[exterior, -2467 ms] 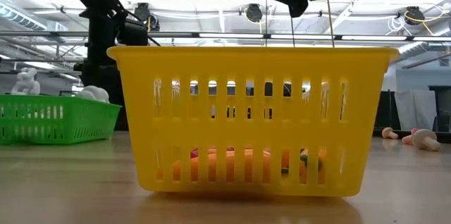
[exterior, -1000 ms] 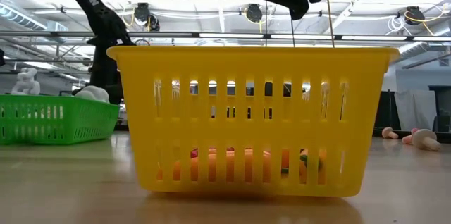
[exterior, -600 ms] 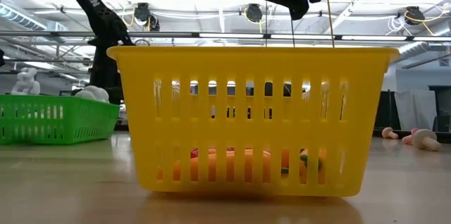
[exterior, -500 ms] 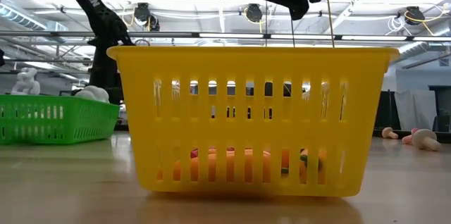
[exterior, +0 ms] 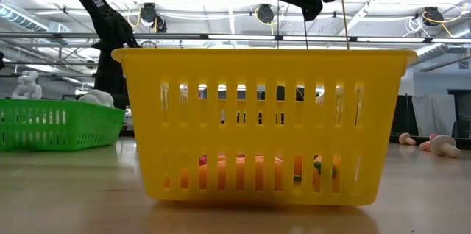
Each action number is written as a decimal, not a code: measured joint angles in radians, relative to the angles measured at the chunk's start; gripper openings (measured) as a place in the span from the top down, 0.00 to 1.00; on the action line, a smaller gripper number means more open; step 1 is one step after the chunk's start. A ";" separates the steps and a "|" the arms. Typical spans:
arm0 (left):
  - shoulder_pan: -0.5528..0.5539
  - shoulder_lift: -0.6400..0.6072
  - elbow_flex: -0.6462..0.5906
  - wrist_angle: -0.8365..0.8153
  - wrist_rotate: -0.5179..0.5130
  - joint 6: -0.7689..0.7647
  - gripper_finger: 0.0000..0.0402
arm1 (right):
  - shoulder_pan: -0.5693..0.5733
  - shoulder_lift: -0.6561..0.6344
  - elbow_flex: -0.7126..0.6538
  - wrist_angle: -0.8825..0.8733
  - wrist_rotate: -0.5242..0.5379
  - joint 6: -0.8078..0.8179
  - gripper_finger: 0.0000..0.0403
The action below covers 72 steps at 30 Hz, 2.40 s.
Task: Sort produce into baskets
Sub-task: Put the green mushroom into the blue basket
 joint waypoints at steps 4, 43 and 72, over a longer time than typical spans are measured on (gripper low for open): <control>0.000 0.000 0.000 -0.002 0.000 0.000 0.42 | 0.000 0.000 0.000 0.000 0.000 0.010 0.65; -0.010 -0.150 0.061 -0.105 0.180 0.009 0.68 | 0.000 0.000 0.001 0.001 0.000 0.019 0.65; -1.446 -0.415 0.071 0.051 0.208 -1.102 0.68 | 0.007 0.001 0.001 0.010 0.000 0.017 0.65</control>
